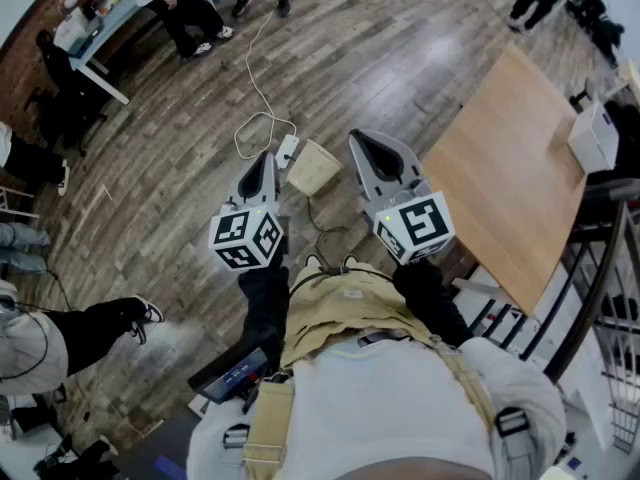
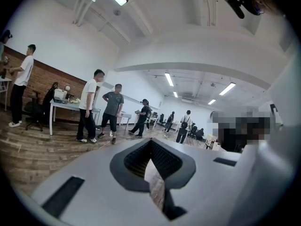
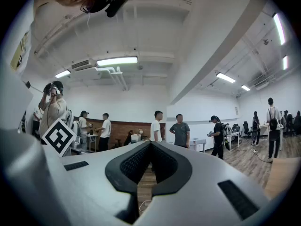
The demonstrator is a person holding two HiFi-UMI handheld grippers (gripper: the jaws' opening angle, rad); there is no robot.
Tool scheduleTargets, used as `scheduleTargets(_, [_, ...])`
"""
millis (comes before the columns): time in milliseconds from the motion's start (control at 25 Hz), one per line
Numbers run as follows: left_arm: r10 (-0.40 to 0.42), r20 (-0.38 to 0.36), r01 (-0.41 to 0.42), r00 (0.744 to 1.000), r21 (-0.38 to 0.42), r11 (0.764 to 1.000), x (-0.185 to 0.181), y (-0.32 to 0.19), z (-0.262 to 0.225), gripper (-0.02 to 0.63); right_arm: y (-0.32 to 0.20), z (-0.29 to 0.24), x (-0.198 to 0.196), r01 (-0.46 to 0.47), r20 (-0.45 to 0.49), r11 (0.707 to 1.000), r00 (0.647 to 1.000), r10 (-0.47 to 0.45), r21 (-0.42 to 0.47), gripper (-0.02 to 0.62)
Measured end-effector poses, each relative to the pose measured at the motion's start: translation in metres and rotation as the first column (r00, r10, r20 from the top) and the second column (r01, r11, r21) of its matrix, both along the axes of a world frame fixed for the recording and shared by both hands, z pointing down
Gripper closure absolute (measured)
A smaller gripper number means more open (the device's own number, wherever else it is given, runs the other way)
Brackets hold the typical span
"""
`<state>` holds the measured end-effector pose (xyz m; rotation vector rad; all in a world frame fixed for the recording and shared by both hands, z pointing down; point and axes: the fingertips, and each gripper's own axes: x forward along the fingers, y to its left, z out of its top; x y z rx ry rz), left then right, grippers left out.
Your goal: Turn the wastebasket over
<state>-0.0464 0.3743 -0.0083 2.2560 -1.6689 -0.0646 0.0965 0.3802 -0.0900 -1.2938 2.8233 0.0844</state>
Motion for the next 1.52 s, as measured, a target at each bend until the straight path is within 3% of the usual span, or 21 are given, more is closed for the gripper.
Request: scheduleTargets(1520, [0.043,-0.041,-0.045,0.998,-0.036,0.998,-0.02,-0.017,0.019,0.604,-0.014,0.024,-0.024,-0.032,-0.028,0.997,0.999,0.03,-0.064,0.574])
